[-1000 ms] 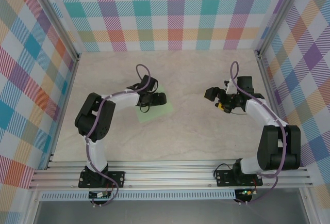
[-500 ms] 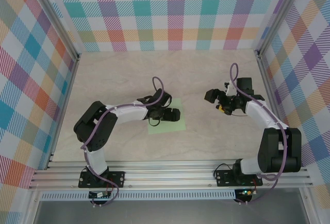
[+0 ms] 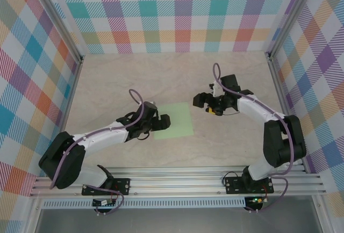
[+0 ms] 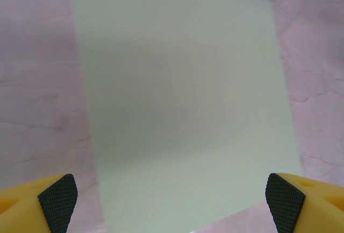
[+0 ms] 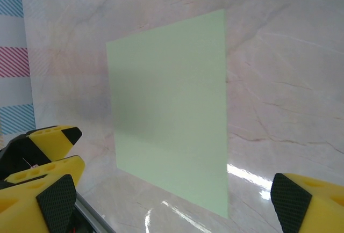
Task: Fold a paper plane with a square sheet of paper (pick it up from the middle)
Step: Move the square sheet of paper to the center of the table, then rotate the paper at the center of the table.
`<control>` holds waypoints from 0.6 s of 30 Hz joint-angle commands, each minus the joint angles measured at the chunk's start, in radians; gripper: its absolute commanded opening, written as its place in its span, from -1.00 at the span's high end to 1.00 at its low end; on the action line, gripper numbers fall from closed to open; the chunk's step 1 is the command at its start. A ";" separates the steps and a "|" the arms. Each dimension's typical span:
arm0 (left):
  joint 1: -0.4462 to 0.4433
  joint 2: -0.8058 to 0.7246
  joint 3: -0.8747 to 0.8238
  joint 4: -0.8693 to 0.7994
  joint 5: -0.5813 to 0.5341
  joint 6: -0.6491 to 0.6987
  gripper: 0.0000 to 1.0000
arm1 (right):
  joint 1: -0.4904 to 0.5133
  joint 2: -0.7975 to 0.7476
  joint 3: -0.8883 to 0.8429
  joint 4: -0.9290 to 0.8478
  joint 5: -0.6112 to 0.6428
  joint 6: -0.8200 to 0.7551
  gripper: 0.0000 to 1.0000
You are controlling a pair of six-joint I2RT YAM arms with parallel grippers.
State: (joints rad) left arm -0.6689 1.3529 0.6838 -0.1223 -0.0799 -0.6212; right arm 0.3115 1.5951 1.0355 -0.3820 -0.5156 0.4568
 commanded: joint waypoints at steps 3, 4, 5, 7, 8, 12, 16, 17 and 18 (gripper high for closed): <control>0.090 -0.147 -0.101 0.005 -0.033 -0.068 -0.94 | 0.088 0.138 0.145 -0.002 0.023 0.020 -0.88; 0.104 -0.166 -0.113 -0.001 -0.029 -0.071 -0.96 | 0.100 0.164 0.169 -0.007 0.029 0.022 -0.88; 0.117 -0.189 -0.125 -0.006 -0.025 -0.073 -0.98 | 0.112 0.194 0.197 -0.015 0.032 0.025 -0.87; 0.137 -0.223 -0.142 -0.016 -0.023 -0.070 -1.00 | 0.132 0.244 0.242 -0.028 0.043 0.030 -0.85; 0.144 -0.236 -0.148 -0.023 -0.022 -0.067 -1.00 | 0.141 0.267 0.260 -0.032 0.054 0.035 -0.85; 0.160 -0.262 -0.158 -0.038 -0.020 -0.054 -1.00 | 0.164 0.332 0.298 -0.022 0.029 0.046 -0.85; 0.169 -0.265 -0.167 -0.034 -0.029 -0.052 -1.00 | 0.209 0.396 0.348 -0.042 0.026 0.037 -0.83; 0.171 -0.265 -0.167 -0.030 -0.025 -0.048 -1.00 | 0.215 0.406 0.352 -0.044 0.032 0.039 -0.84; 0.172 -0.264 -0.167 -0.026 -0.025 -0.048 -1.00 | 0.219 0.417 0.352 -0.039 0.028 0.042 -0.83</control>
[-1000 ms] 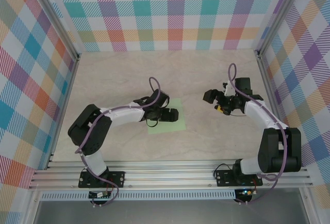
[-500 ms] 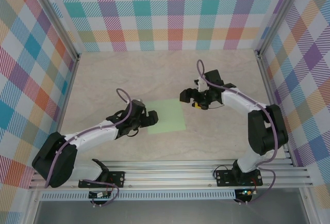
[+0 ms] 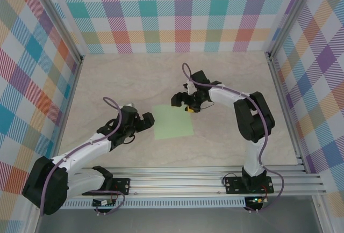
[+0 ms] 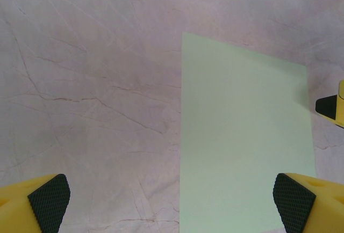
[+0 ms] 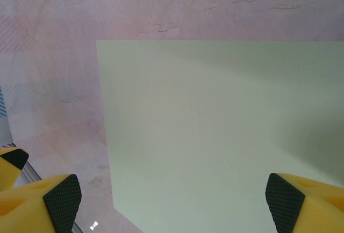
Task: Fold a paper plane with a square sheet of paper (pick it up from the middle)
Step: Rotate the paper at the center of the table.
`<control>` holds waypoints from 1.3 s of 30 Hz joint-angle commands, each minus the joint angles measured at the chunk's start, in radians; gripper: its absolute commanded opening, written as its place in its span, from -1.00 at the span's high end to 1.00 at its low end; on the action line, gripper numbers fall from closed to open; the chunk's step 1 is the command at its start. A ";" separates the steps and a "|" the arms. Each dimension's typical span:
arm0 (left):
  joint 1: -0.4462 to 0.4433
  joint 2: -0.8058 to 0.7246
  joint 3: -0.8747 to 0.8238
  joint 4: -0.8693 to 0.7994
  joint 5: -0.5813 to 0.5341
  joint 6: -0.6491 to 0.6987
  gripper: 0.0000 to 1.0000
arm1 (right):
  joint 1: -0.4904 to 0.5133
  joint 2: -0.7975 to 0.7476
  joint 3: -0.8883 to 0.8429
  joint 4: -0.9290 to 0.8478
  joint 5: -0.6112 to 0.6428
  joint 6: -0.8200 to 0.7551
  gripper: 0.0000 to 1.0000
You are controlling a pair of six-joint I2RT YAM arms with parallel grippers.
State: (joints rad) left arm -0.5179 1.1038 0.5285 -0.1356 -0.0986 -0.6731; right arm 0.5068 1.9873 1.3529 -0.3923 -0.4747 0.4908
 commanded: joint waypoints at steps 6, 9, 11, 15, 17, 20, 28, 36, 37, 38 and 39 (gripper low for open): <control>0.024 -0.004 -0.025 0.019 -0.006 -0.024 -1.00 | 0.035 0.060 -0.007 -0.017 0.001 0.001 -0.82; 0.024 0.016 -0.025 0.035 -0.005 -0.044 -1.00 | 0.035 0.058 -0.042 -0.021 0.019 -0.016 -0.81; 0.025 0.027 -0.024 0.054 -0.005 -0.062 -1.00 | 0.036 0.049 -0.068 -0.026 0.027 -0.027 -0.80; 0.024 0.056 -0.009 0.094 0.001 -0.096 -1.00 | 0.035 0.027 -0.125 -0.046 0.077 -0.057 -0.79; 0.024 0.074 0.004 0.103 0.001 -0.109 -1.00 | 0.035 0.008 -0.151 -0.067 0.105 -0.076 -0.79; 0.024 0.099 0.019 0.133 0.009 -0.128 -1.00 | 0.033 -0.038 -0.205 -0.075 0.115 -0.094 -0.79; 0.021 0.126 0.022 0.224 0.036 -0.129 -1.00 | 0.014 -0.140 -0.256 -0.154 0.203 -0.186 -0.79; 0.021 0.123 0.026 0.249 -0.003 -0.064 -1.00 | 0.009 -0.194 -0.163 -0.172 0.174 -0.175 -0.79; 0.021 0.124 0.026 0.252 -0.020 -0.056 -1.00 | 0.009 -0.189 -0.152 -0.170 0.175 -0.163 -0.80; 0.021 0.124 0.022 0.260 -0.034 -0.045 -1.00 | 0.009 -0.181 -0.141 -0.168 0.178 -0.146 -0.80; 0.021 0.125 0.021 0.269 -0.048 -0.033 -1.00 | 0.007 -0.172 -0.132 -0.165 0.182 -0.131 -0.80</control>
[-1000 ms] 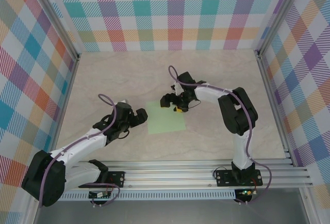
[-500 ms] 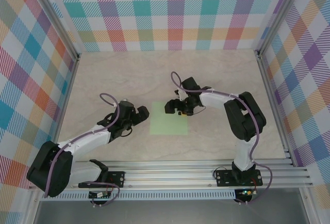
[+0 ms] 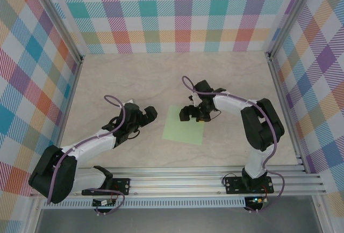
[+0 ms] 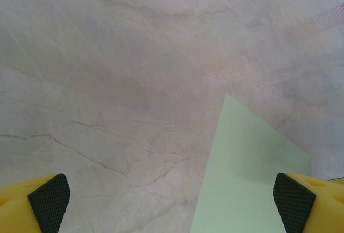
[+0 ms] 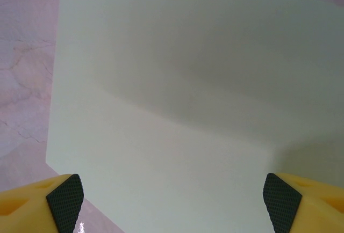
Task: Fold a paper plane with a square sheet of paper (pick it up from the middle)
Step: Rotate the paper at the center of the table.
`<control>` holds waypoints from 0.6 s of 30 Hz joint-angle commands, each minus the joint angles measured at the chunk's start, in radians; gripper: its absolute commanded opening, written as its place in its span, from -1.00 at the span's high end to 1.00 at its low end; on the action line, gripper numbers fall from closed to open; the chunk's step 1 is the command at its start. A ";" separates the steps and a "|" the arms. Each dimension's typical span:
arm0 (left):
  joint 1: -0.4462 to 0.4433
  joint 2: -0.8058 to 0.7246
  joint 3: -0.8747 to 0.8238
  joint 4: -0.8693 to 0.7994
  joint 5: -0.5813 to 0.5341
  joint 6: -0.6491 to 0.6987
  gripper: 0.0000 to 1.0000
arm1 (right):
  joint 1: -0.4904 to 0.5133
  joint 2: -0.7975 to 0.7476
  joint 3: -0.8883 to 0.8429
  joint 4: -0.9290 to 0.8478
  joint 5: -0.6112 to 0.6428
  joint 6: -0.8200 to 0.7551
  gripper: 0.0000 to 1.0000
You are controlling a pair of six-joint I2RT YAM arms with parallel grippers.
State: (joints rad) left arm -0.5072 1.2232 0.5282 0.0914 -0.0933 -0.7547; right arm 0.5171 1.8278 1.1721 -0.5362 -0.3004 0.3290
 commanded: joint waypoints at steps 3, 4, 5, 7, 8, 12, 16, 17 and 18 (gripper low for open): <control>0.010 0.009 0.019 0.074 -0.070 0.118 -1.00 | -0.001 0.012 0.060 -0.004 0.012 0.082 -0.80; 0.012 0.009 0.022 0.065 -0.086 0.123 -1.00 | -0.002 0.019 0.057 0.009 0.009 0.098 -0.80; 0.017 0.010 0.028 0.052 -0.098 0.120 -1.00 | -0.002 0.025 0.057 0.019 0.005 0.116 -0.79; 0.037 0.024 0.045 0.027 -0.067 0.124 -1.00 | -0.002 0.045 0.057 0.024 0.021 0.143 -0.79; 0.054 0.032 0.056 0.019 -0.029 0.134 -1.00 | -0.002 0.056 0.057 0.024 0.029 0.155 -0.79; 0.088 0.060 0.056 0.044 0.076 0.139 -1.00 | -0.002 0.098 0.051 0.030 0.036 0.174 -0.78; 0.094 0.056 0.046 0.037 0.107 0.145 -1.00 | -0.002 0.115 0.049 0.048 0.042 0.163 -0.76; 0.095 0.054 0.036 0.055 0.126 0.138 -1.00 | 0.000 0.122 0.057 0.048 0.033 0.151 -0.75; 0.095 0.053 0.031 0.067 0.143 0.134 -1.00 | 0.001 0.128 0.063 0.053 0.018 0.136 -0.75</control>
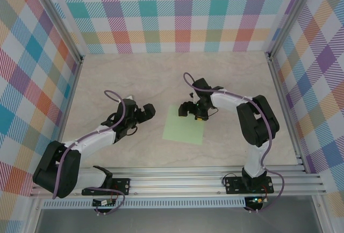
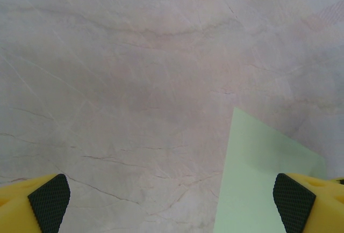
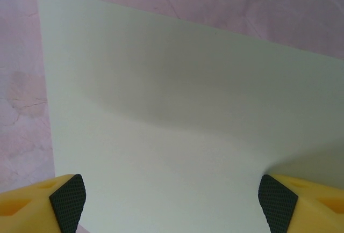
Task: Fold a paper plane with a square sheet of paper (pick it up from the middle)
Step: Rotate the paper at the center of the table.
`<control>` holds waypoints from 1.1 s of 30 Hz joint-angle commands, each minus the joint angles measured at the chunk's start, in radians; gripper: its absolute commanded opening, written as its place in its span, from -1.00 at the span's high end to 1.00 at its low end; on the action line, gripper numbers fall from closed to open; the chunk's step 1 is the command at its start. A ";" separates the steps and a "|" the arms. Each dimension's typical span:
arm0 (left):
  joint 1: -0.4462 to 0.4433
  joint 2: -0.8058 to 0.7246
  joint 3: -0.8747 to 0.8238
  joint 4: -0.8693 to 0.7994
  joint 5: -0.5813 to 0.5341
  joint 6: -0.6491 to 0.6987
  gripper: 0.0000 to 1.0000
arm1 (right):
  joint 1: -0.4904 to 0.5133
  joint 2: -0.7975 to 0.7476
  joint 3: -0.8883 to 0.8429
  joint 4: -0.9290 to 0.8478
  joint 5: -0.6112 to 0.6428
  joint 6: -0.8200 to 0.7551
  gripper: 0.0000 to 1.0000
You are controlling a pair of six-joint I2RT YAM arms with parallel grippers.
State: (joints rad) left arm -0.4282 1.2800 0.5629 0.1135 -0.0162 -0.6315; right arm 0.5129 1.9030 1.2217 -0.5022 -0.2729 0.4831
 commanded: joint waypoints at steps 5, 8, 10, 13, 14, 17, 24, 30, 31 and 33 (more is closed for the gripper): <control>0.016 -0.021 0.010 0.023 0.109 0.019 -1.00 | 0.011 0.080 0.074 -0.001 -0.050 -0.085 -0.73; 0.016 -0.051 0.005 0.001 0.109 0.023 -1.00 | 0.026 0.075 0.130 -0.055 -0.030 -0.121 -0.73; 0.016 -0.061 0.002 -0.016 0.103 0.028 -1.00 | 0.044 0.056 0.164 -0.108 0.037 -0.127 -0.74; 0.017 -0.073 -0.006 -0.024 0.088 0.027 -1.00 | 0.071 0.035 0.219 -0.207 0.182 -0.094 -0.76; 0.017 -0.076 -0.009 -0.027 0.082 0.024 -1.00 | 0.079 0.033 0.235 -0.239 0.233 -0.074 -0.76; 0.017 -0.081 -0.009 -0.043 0.060 0.024 -1.00 | 0.122 0.026 0.256 -0.330 0.367 0.013 -0.77; 0.038 -0.061 -0.012 -0.050 0.079 0.038 -1.00 | 0.152 -0.011 0.107 -0.198 0.228 0.175 -0.79; 0.046 -0.064 -0.024 -0.050 0.102 0.047 -1.00 | 0.153 0.054 0.128 -0.193 0.236 0.146 -0.79; 0.046 -0.065 -0.026 -0.050 0.107 0.047 -1.00 | 0.152 0.065 0.139 -0.190 0.236 0.133 -0.79; 0.048 -0.068 -0.029 -0.055 0.110 0.050 -1.00 | 0.153 0.090 0.165 -0.194 0.236 0.103 -0.79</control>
State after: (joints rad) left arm -0.3870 1.2198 0.5556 0.0776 0.0711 -0.6075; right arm 0.6674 1.9511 1.3430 -0.7010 -0.0284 0.6125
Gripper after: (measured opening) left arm 0.998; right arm 0.895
